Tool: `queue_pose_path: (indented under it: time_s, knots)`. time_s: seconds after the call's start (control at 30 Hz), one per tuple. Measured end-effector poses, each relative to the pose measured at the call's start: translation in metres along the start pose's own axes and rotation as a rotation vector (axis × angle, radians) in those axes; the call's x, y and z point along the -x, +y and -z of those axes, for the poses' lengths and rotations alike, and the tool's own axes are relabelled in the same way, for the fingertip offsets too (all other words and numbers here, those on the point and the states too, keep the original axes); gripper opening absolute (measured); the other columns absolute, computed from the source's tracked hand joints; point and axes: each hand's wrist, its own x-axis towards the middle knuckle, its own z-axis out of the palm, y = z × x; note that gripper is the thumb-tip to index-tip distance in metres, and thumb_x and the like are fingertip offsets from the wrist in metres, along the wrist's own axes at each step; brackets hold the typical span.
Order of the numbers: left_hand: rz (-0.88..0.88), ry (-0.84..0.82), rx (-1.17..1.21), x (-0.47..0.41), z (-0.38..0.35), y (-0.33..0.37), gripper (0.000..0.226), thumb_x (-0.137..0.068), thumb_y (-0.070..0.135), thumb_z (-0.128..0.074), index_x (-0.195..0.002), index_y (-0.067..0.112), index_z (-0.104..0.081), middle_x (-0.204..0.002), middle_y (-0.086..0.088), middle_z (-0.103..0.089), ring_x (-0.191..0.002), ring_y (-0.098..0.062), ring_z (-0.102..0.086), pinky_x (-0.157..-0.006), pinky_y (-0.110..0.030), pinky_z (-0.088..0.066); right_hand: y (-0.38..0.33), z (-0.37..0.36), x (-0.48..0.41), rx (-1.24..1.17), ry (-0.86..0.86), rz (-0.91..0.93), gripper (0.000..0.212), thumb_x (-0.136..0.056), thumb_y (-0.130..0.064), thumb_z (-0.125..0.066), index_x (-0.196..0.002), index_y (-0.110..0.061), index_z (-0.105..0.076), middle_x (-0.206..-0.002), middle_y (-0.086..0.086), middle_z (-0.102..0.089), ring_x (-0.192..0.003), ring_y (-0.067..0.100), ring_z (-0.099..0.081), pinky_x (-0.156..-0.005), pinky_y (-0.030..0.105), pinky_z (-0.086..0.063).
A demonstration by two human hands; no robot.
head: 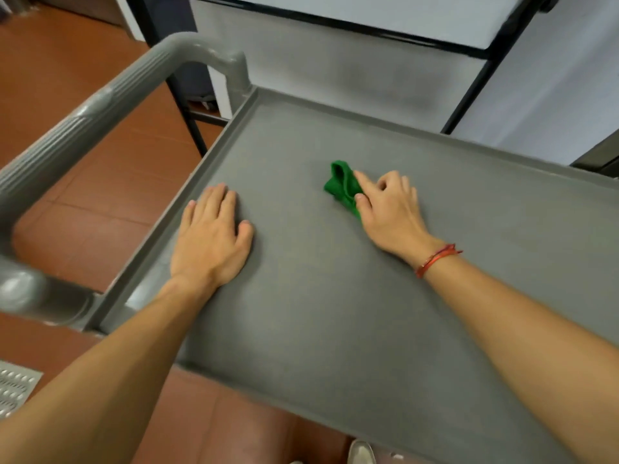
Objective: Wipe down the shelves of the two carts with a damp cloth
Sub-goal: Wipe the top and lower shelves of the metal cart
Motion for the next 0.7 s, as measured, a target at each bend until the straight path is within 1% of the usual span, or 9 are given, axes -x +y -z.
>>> queue_pose_path:
  time_s: [0.1,0.17,0.27,0.33,0.4,0.47,0.53,0.6,0.7]
  knots:
    - [-0.095,0.011,-0.005,-0.001,0.003,0.000,0.053,-0.092,0.038,-0.032,-0.140,0.024,-0.049,-0.155,-0.006,-0.035,-0.145,-0.022,-0.027,-0.118,-0.052,-0.019,-0.015,0.000,0.012,-0.001,-0.002,0.010,0.048,-0.101,-0.033,-0.044,-0.148,-0.024,-0.045,-0.105,0.015,-0.047,-0.097,0.034,-0.045,-0.083,0.041,-0.034]
    - [-0.158,0.028,-0.015,0.003,0.005,0.000,0.049,-0.093,0.040,-0.036,-0.135,0.027,-0.058,-0.150,-0.005,-0.044,-0.141,-0.024,-0.034,-0.115,-0.051,-0.022,-0.024,-0.001,0.020,-0.021,-0.011,0.015,0.049,-0.099,-0.034,-0.041,-0.146,-0.024,-0.049,-0.103,0.014,-0.048,-0.095,0.034,-0.046,-0.081,0.041,-0.033]
    - [-0.155,0.036,-0.048,0.007,0.005,0.003,0.049,-0.093,0.046,-0.039,-0.133,0.028,-0.062,-0.146,-0.004,-0.051,-0.140,-0.026,-0.036,-0.114,-0.049,-0.022,-0.041,0.003,0.038,-0.075,-0.075,0.059,0.054,-0.095,-0.040,-0.032,-0.140,-0.022,-0.056,-0.099,0.015,-0.051,-0.092,0.036,-0.050,-0.078,0.043,-0.037]
    - [-0.141,0.029,-0.064,0.007,0.004,0.006,0.052,-0.092,0.047,-0.036,-0.132,0.028,-0.063,-0.144,-0.005,-0.053,-0.139,-0.028,-0.038,-0.112,-0.050,-0.025,-0.061,0.010,0.072,-0.117,-0.112,0.190,0.053,-0.093,-0.041,-0.033,-0.134,-0.022,-0.061,-0.093,0.014,-0.054,-0.083,0.036,-0.054,-0.072,0.043,-0.041]
    - [-0.131,0.018,-0.061,0.006,0.005,0.008,0.056,-0.090,0.049,-0.033,-0.131,0.026,-0.064,-0.143,-0.008,-0.054,-0.139,-0.030,-0.040,-0.112,-0.050,-0.027,-0.081,0.022,0.118,-0.179,-0.167,0.358,0.047,-0.093,-0.038,-0.040,-0.132,-0.023,-0.062,-0.090,0.010,-0.053,-0.079,0.032,-0.052,-0.067,0.040,-0.040]
    - [-0.098,-0.023,-0.043,0.007,0.008,0.011,0.061,-0.088,0.053,-0.032,-0.133,0.025,-0.062,-0.146,-0.009,-0.050,-0.142,-0.032,-0.035,-0.114,-0.052,-0.024,-0.090,0.037,0.157,-0.258,-0.248,0.507,0.044,-0.094,-0.035,-0.047,-0.135,-0.025,-0.060,-0.091,0.007,-0.051,-0.081,0.026,-0.048,-0.067,0.038,-0.036]
    - [-0.054,-0.096,-0.041,0.009,0.008,0.018,0.065,-0.087,0.056,-0.035,-0.140,0.025,-0.054,-0.152,-0.009,-0.041,-0.146,-0.031,-0.026,-0.118,-0.052,-0.016,-0.089,0.046,0.174,-0.313,-0.309,0.593,0.044,-0.094,-0.032,-0.051,-0.136,-0.025,-0.059,-0.092,0.005,-0.050,-0.084,0.022,-0.045,-0.068,0.036,-0.032]
    - [-0.029,-0.114,-0.023,0.013,0.010,0.025,0.068,-0.084,0.057,-0.037,-0.142,0.024,-0.052,-0.152,-0.011,-0.040,-0.146,-0.031,-0.025,-0.118,-0.051,-0.015,-0.081,0.046,0.169,-0.301,-0.291,0.643,0.043,-0.093,-0.031,-0.052,-0.135,-0.027,-0.061,-0.091,0.005,-0.049,-0.082,0.022,-0.044,-0.068,0.035,-0.030]
    - [-0.033,0.039,0.091,0.033,0.005,0.038,0.059,-0.084,0.051,-0.041,-0.131,0.022,-0.062,-0.139,-0.013,-0.051,-0.134,-0.032,-0.039,-0.111,-0.048,-0.028,-0.061,0.035,0.143,-0.270,-0.195,0.569,0.043,-0.092,-0.034,-0.050,-0.133,-0.030,-0.062,-0.089,0.007,-0.049,-0.079,0.027,-0.047,-0.066,0.038,-0.038]
